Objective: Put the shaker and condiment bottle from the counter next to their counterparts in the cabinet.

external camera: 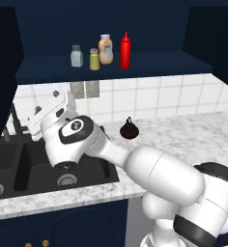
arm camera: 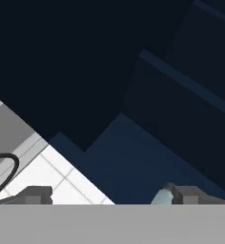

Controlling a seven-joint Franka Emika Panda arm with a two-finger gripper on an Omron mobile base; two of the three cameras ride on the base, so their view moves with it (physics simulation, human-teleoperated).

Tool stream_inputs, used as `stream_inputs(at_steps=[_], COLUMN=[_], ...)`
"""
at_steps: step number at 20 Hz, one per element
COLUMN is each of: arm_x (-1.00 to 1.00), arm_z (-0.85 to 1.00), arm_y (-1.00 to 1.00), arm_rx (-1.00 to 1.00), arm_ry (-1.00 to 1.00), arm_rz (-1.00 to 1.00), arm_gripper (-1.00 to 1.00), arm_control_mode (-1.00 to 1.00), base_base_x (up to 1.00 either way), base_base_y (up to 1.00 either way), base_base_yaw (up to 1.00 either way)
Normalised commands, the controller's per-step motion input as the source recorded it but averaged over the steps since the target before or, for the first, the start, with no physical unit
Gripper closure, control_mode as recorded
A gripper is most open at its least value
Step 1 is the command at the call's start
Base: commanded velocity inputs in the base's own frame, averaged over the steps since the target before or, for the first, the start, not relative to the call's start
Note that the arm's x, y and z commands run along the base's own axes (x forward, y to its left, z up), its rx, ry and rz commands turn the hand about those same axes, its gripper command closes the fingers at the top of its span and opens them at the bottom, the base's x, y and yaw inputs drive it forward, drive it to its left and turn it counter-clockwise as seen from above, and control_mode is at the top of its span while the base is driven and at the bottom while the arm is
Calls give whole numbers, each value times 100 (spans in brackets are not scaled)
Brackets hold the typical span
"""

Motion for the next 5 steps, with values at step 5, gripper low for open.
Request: stream_inputs(at_steps=[5], arm_x=[0], arm_z=[0], arm_y=[0], arm_rx=[0], arm_ry=[0], arm_rz=[0], arm_gripper=[-100], arm_control_mode=[-100], base_base_x=[0], base_base_y=[0], base_base_yaw=[0])
